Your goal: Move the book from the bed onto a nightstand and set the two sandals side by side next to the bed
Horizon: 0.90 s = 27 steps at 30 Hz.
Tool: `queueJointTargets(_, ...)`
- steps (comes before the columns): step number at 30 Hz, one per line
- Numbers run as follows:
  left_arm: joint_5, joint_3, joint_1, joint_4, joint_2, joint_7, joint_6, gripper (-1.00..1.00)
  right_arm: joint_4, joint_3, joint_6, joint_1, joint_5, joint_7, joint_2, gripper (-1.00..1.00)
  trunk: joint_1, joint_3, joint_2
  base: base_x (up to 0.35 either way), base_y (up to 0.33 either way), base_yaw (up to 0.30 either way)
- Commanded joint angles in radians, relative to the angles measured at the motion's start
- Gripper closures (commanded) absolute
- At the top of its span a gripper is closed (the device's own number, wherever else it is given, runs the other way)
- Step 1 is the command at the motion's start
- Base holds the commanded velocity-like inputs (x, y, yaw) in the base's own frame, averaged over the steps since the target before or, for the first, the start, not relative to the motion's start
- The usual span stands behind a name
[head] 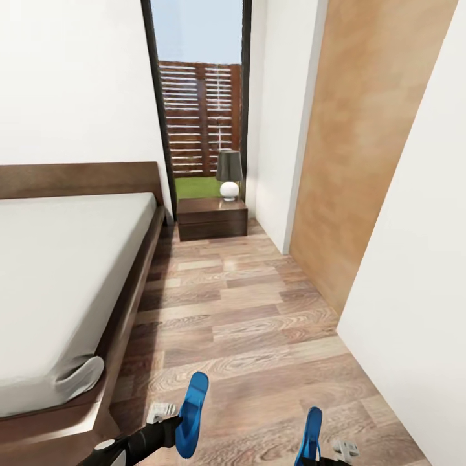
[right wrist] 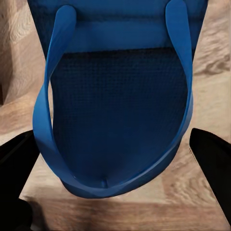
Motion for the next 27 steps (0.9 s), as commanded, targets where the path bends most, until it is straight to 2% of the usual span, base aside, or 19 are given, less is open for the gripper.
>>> queueJointTargets(1,0.005,0.002,-0.001,0.001,-0.006,-0.002,-0.001,1.0,0.001,-0.009,0.001,-0.001,0.002,0.002,0.0,1.0,0.0,-0.001,0.0,0.286,-0.071,0.0)
queueJointTargets(22,0.002,0.002,-0.001,0.021,-0.012,-0.001,-0.002,1.0,-0.003,-0.009,0.001,-0.001,0.002,0.002,0.0,1.0,0.0,-0.001,0.0,0.3,-0.145,0.0)
queueJointTargets(27,0.002,0.003,-0.001,0.022,-0.012,-0.001,-0.003,1.0,-0.003,-0.009,0.001,-0.001,0.003,0.002,0.0,1.0,0.0,-0.001,0.0,0.082,-0.041,0.113)
